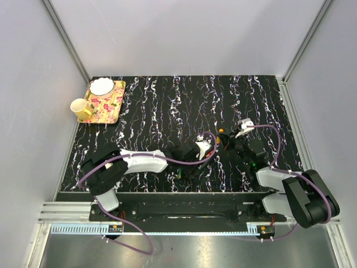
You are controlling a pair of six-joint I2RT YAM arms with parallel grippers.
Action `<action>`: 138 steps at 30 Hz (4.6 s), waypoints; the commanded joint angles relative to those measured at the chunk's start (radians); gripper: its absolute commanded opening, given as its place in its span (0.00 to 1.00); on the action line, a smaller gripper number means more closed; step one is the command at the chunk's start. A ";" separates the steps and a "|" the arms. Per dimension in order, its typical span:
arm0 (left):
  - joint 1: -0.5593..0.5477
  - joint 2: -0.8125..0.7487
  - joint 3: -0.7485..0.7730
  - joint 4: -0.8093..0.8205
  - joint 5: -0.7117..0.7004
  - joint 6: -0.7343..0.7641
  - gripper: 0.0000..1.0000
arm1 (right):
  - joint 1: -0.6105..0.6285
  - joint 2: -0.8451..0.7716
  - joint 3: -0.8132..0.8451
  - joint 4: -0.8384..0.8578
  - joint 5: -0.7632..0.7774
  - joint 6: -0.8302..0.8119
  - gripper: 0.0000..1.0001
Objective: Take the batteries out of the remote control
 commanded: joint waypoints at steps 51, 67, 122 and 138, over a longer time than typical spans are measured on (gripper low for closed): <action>0.061 0.085 0.051 -0.022 0.054 -0.042 0.00 | -0.029 -0.027 0.122 -0.183 -0.159 0.252 0.00; 0.061 0.097 0.053 -0.019 0.067 -0.040 0.00 | -0.031 -0.014 0.040 0.025 0.127 -0.013 0.00; 0.073 0.065 0.013 -0.023 0.077 -0.058 0.00 | -0.029 0.049 0.017 0.038 0.009 0.031 0.00; 0.076 0.028 -0.021 -0.019 0.073 -0.075 0.00 | -0.029 0.008 0.037 -0.037 0.056 -0.013 0.00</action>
